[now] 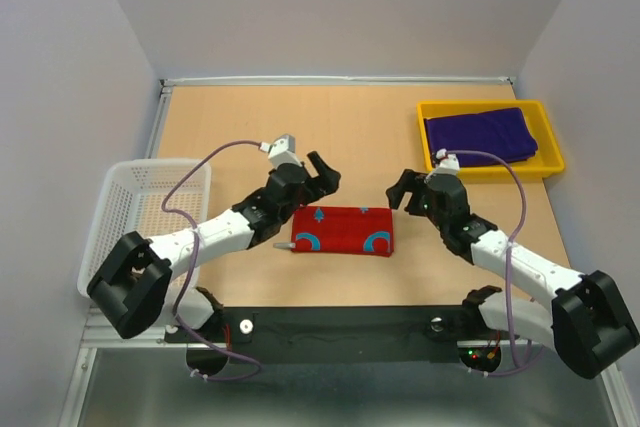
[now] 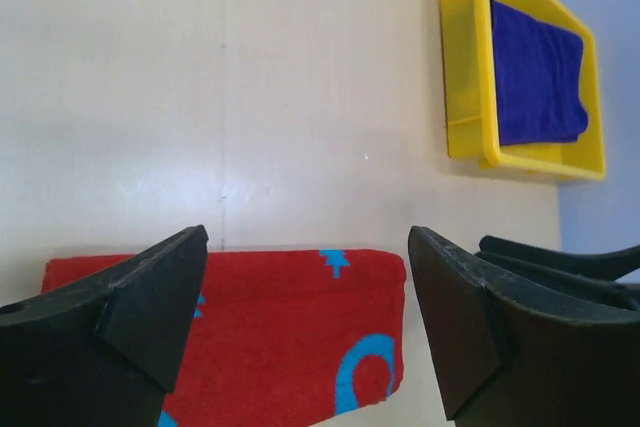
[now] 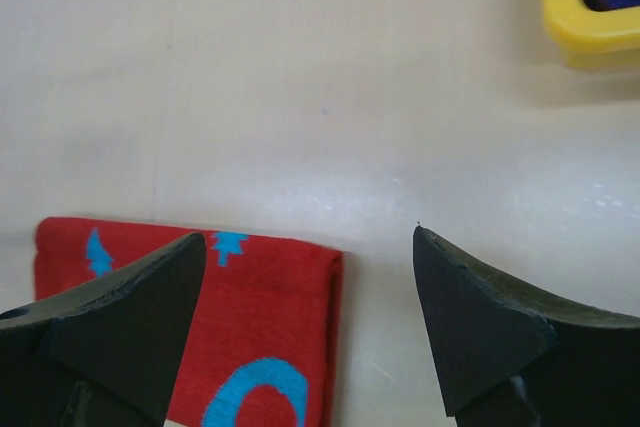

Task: Fold and stack the towels
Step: Neatly place the folded towel into the bin

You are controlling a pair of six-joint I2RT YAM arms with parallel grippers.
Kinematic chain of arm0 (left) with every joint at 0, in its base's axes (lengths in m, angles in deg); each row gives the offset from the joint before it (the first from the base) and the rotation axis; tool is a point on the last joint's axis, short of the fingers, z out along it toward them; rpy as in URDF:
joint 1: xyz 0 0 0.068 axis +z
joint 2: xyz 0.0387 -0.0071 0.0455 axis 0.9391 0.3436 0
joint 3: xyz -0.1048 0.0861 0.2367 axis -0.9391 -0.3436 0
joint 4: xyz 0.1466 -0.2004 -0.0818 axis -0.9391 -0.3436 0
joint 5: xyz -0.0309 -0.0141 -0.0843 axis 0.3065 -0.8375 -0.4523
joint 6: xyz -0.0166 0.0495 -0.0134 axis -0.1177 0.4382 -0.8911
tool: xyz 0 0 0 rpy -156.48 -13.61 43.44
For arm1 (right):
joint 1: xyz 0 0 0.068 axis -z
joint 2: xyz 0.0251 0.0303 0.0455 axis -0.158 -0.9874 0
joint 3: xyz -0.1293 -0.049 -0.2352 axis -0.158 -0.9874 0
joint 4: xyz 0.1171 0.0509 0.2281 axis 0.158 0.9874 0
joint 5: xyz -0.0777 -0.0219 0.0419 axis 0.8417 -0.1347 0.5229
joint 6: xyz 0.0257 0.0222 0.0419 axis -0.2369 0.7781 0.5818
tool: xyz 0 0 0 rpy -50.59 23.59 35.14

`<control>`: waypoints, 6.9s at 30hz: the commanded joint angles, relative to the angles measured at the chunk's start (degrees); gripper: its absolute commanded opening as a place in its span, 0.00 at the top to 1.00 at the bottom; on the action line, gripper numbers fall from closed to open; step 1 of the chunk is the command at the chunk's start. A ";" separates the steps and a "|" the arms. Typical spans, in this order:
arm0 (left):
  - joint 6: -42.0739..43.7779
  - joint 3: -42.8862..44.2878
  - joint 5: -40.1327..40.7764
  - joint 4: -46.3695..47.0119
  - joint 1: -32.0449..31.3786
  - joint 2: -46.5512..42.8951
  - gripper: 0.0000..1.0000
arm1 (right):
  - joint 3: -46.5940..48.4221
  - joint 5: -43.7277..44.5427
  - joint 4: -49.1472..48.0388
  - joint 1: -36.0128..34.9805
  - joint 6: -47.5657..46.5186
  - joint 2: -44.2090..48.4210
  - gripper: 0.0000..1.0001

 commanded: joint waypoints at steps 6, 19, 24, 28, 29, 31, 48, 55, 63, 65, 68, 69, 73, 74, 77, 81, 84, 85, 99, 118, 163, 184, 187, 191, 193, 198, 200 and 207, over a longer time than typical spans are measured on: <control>19.47 19.71 7.54 -20.33 -19.06 9.14 0.04 | 11.01 7.69 29.47 4.45 -3.76 -0.53 0.02; 30.02 47.86 15.00 -39.76 -34.03 35.86 0.12 | 10.49 -2.86 32.02 18.61 -3.67 -2.38 0.00; 32.31 51.99 14.40 -42.04 -35.17 40.52 0.28 | 10.32 -2.59 31.85 19.13 -3.76 -2.03 0.00; 32.58 53.58 14.21 -44.76 -35.35 43.33 0.32 | 10.23 -2.77 31.85 19.22 -3.93 -2.29 0.00; 32.58 53.58 14.21 -45.12 -35.35 43.60 0.32 | 10.23 -2.77 31.85 19.22 -3.94 -2.38 0.00; 32.49 54.02 14.48 -45.82 -35.35 44.22 0.32 | 9.97 -3.03 31.67 19.22 -4.02 -2.12 0.00; 30.29 53.76 12.90 -51.63 -34.65 48.00 0.36 | 9.44 -3.82 31.06 19.22 -4.29 -0.45 0.00; 30.38 51.83 10.70 -49.34 -33.24 48.53 0.46 | 9.00 -4.61 30.88 19.22 -4.29 -0.10 0.00; 29.94 47.62 8.33 -46.44 -31.14 46.60 0.84 | 8.91 -11.89 30.36 19.22 -4.55 -1.15 0.00; 29.77 46.30 7.89 -45.22 -30.61 45.46 0.93 | 8.13 -14.35 29.66 19.22 -4.11 -0.89 0.00; 29.24 44.45 6.84 -42.85 -29.99 43.09 1.00 | 7.33 -17.95 28.42 19.22 -2.80 -0.45 0.00; 28.98 43.83 6.66 -42.23 -29.81 42.38 1.00 | 6.98 -19.28 28.07 19.22 -2.36 -0.62 0.00; 27.92 41.72 5.17 -38.98 -28.94 38.51 1.00 | 4.88 -27.01 22.29 19.22 3.16 -2.20 0.00; 27.75 41.54 5.07 -38.54 -28.76 37.90 1.00 | 4.26 -28.68 20.79 19.22 4.58 -2.73 0.00; 27.39 40.93 5.25 -37.83 -28.50 35.70 1.00 | 2.15 -34.49 14.65 19.31 9.24 -4.83 0.00; 26.96 40.40 5.16 -36.86 -27.62 33.77 1.00 | 0.65 -38.88 9.09 19.22 13.28 -7.30 0.00; 26.60 40.05 5.25 -36.42 -27.27 32.71 1.00 | -1.10 -41.08 5.75 19.13 15.83 -8.88 0.00; 26.60 39.79 5.25 -36.33 -27.09 32.45 1.00 | -1.72 -41.70 4.70 19.13 17.23 -9.23 0.00; 25.81 39.17 5.16 -34.57 -25.77 30.07 1.00 | -7.44 -46.54 -14.63 15.36 27.35 -21.09 0.01; 22.74 38.56 1.21 -31.33 -25.77 31.74 1.00 | -3.05 -44.08 -25.98 9.20 31.66 -35.25 0.46; 39.08 9.55 5.51 -30.18 15.10 -10.97 0.01 | 72.80 -8.22 52.15 25.89 -41.47 -48.26 1.00; 39.08 8.67 7.53 -28.16 16.86 -8.43 0.02 | 80.72 -0.22 49.78 35.57 -49.99 -51.25 1.00; 39.08 8.76 7.45 -27.98 17.03 -8.16 0.02 | 80.28 -0.83 49.52 36.01 -50.43 -51.42 1.00; 39.08 8.67 6.66 -27.90 17.03 -7.72 0.02 | 79.66 -0.40 49.16 36.36 -50.78 -51.60 0.99; 39.08 8.67 6.74 -27.90 17.03 -7.63 0.02 | 79.49 0.22 48.99 36.62 -50.87 -51.51 1.00; 38.99 8.58 6.48 -27.63 17.03 -7.55 0.02 | 79.22 0.57 48.37 37.33 -50.34 -51.25 1.00; 39.08 8.67 6.13 -27.63 17.03 -7.28 0.02 | 79.14 0.48 48.29 37.41 -50.43 -51.34 1.00; 39.17 8.67 5.95 -27.63 17.12 -7.11 0.02 | 78.26 0.75 47.58 37.50 -50.17 -52.39 1.00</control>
